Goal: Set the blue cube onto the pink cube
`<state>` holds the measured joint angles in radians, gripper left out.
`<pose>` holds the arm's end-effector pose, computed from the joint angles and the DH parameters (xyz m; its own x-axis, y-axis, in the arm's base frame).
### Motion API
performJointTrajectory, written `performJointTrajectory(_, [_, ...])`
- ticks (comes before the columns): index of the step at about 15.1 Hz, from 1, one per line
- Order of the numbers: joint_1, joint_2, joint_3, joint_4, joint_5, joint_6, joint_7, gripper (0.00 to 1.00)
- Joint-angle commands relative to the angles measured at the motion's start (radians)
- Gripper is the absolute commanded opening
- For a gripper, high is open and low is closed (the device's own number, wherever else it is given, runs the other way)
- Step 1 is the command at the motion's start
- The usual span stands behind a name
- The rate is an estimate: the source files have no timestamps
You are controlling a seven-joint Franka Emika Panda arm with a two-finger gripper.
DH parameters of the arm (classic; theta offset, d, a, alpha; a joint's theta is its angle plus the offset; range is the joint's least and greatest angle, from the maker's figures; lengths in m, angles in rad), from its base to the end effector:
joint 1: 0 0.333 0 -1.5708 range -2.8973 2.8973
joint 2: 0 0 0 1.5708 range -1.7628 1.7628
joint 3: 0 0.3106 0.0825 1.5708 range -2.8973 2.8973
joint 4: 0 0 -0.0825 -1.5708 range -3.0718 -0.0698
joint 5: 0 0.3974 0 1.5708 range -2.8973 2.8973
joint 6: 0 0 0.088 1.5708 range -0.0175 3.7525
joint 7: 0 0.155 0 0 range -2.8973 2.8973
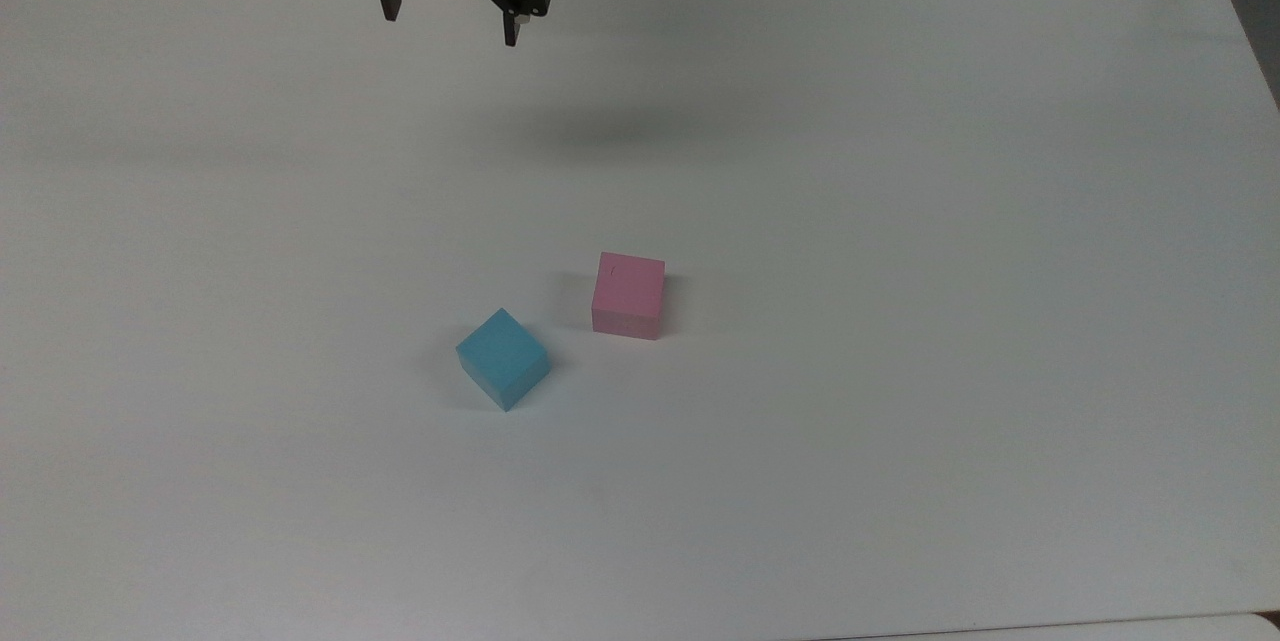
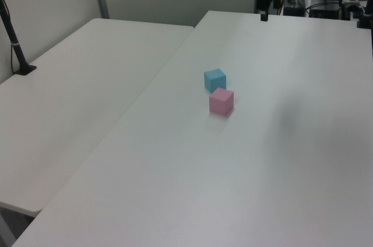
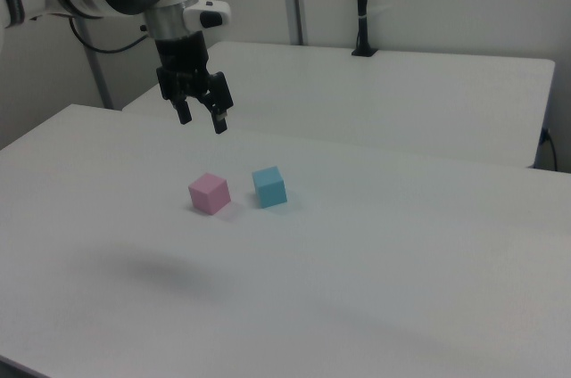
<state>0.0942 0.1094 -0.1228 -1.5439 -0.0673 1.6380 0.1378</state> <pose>0.6038 -0.0242 0.5268 0.9871 -0.1602 -0.0035 -0.1594 -0.9838 0.0816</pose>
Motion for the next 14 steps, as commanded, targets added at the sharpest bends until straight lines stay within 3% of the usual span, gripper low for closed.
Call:
performJointTrajectory(1, [0.021, -0.043, -0.031, -0.038, 0.021, -0.014, -0.036, 1.00])
performJointTrajectory(12, [0.022, -0.033, -0.031, -0.036, 0.021, 0.000, -0.047, 1.00])
performJointTrajectory(14, [0.022, -0.021, -0.029, -0.035, 0.024, 0.031, -0.142, 1.00])
